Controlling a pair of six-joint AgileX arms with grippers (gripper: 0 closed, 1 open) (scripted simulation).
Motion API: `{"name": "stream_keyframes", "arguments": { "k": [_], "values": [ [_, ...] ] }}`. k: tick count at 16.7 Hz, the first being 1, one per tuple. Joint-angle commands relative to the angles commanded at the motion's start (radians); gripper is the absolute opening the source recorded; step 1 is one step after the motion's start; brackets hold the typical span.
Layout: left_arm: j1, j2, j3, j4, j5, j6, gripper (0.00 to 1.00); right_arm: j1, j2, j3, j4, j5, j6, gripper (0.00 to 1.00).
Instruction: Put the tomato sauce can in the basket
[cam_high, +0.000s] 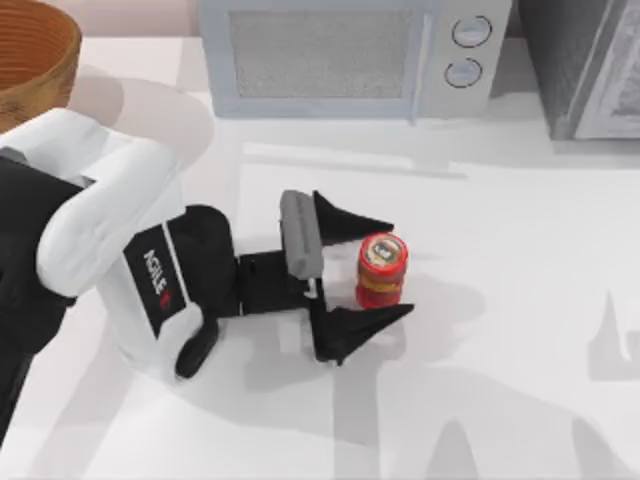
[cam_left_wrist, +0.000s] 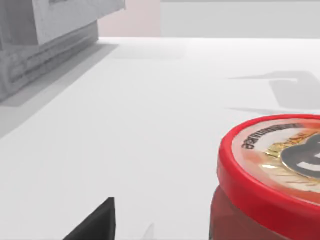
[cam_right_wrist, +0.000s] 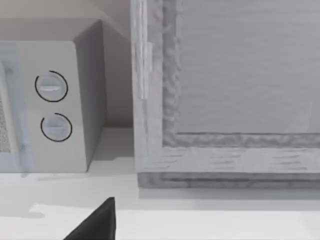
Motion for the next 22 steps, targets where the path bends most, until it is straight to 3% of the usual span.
{"name": "stream_keyframes", "arguments": {
  "k": [6,19,22],
  "values": [
    [-0.029,0.006,0.027,-0.019,-0.029,-0.001,1.0,0.0,0.0,0.0,0.0,0.0,0.0,1.0],
    [-0.029,0.006,0.027,-0.019,-0.029,-0.001,0.02,0.0,0.0,0.0,0.0,0.0,0.0,1.0],
    [-0.029,0.006,0.027,-0.019,-0.029,-0.001,0.0,0.0,0.0,0.0,0.0,0.0,0.0,1.0]
  ]
}}
